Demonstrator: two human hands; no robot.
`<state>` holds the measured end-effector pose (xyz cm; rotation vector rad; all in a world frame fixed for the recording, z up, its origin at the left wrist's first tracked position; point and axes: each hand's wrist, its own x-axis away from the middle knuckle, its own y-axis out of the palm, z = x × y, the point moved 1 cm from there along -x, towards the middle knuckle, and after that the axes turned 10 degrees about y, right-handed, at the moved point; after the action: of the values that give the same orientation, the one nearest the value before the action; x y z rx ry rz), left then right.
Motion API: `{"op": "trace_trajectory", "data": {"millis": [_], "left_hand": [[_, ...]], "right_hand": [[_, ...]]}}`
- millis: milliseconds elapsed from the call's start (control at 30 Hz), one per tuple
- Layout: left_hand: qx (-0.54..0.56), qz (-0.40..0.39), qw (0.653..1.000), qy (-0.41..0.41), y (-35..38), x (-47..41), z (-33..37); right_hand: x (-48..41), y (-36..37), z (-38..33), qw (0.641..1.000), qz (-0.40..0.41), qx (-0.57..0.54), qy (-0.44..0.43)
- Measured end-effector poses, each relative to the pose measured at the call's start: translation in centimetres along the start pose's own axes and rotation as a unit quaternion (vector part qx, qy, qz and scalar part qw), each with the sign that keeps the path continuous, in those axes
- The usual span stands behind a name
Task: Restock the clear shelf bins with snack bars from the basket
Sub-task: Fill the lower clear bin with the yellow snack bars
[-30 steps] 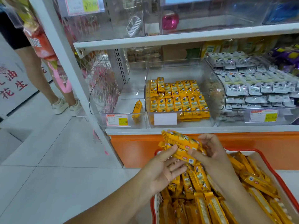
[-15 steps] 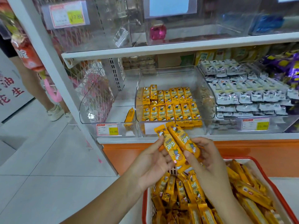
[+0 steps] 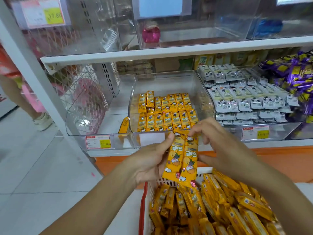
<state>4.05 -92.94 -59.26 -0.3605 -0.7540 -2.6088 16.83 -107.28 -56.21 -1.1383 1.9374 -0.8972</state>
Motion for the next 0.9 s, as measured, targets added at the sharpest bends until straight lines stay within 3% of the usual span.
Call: {"op": "trace_trajectory", "data": {"millis": [100, 233, 367, 467, 533, 600, 667, 733, 800, 900], "left_hand": [[0.013, 0.014, 1.000, -0.014, -0.2, -0.3, 0.0], [0.013, -0.042, 0.996, -0.072, -0.2, 0.4, 0.4], [0.069, -0.063, 0.993, -0.077, -1.1, 0.9, 0.9], [0.053, -0.041, 0.997, -0.033, -1.7, 1.3, 2.1], [0.005, -0.014, 0.999, 0.037, -1.8, 1.9, 3.6], [-0.048, 0.068, 0.986, 0.143, -2.4, 2.3, 5.1], [-0.139, 0.197, 0.935, 0.260, -3.2, 2.5, 6.2], [-0.200, 0.273, 0.881, 0.331, -4.1, 2.6, 7.2], [-0.247, 0.299, 0.862, 0.326, -5.1, 2.2, 7.2], [-0.288, 0.310, 0.861, 0.282, -6.2, 1.3, 6.2]], "right_hand": [[-1.0, -0.7, 0.3, 0.996, -0.076, 0.003, -0.041], [-1.5, -0.8, 0.4, 0.979, -0.196, 0.008, -0.063], [-2.2, -1.0, 0.0, 0.974, -0.217, 0.003, -0.060], [-3.0, -1.1, 0.0, 0.981, -0.189, -0.026, -0.049], [-4.1, -1.4, 0.4, 0.990, -0.139, -0.017, -0.015], [-5.5, -1.5, 0.7, 0.997, -0.071, 0.022, 0.021], [-7.3, -1.4, 0.7, 0.996, -0.003, 0.063, 0.062], [-9.4, -0.8, 0.7, 0.991, 0.027, 0.081, 0.100], [-12.0, 0.2, 1.0, 0.985, 0.030, 0.096, 0.140], [-16.0, 1.8, 1.4, 0.963, 0.023, 0.115, 0.243]]}}
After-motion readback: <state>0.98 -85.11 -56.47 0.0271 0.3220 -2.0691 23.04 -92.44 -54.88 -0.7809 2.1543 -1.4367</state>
